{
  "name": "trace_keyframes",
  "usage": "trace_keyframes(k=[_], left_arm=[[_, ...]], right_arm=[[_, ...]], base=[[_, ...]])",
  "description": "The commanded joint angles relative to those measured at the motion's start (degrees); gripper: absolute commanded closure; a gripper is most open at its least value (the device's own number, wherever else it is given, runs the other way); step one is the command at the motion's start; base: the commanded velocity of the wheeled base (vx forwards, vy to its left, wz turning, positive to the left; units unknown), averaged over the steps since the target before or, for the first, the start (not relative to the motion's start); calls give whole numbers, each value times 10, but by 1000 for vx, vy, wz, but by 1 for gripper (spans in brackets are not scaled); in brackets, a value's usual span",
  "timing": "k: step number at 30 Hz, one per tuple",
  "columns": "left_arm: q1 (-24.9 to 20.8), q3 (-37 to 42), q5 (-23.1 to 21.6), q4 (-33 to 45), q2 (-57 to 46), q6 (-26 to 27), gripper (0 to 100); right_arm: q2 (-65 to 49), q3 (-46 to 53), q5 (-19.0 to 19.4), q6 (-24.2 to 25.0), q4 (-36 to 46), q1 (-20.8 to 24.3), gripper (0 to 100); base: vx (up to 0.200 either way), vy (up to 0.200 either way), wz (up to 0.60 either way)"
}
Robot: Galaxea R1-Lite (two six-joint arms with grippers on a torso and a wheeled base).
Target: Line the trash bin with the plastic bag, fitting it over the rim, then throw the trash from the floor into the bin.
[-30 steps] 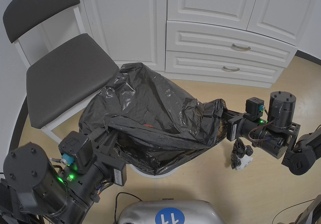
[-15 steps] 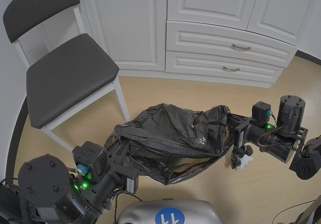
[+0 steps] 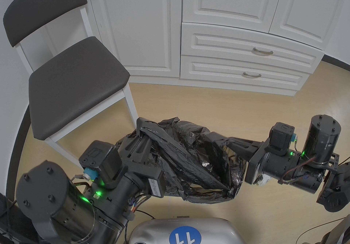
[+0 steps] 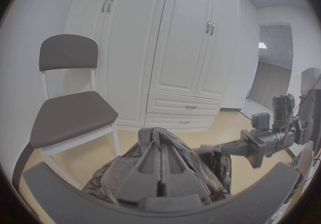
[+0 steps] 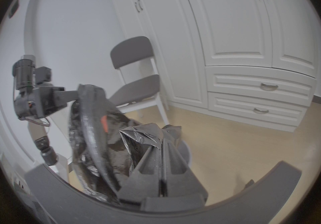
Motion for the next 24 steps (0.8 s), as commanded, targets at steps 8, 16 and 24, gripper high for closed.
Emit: trace_keyframes(k=[8,16,24], left_arm=[[-6,-21,-1,-70,68,-1,100],[-7,-34,-1,-129,108,-1,100],[-16,-36,-1,-141,113,-1,100]], right_arm=[[-27,29,4,18,-11,95,100],[-22,42,2,16,-12,124,100],[-20,45,2,16,-11,133,100]], base=[[0,0,0],[0,0,0],[0,0,0]])
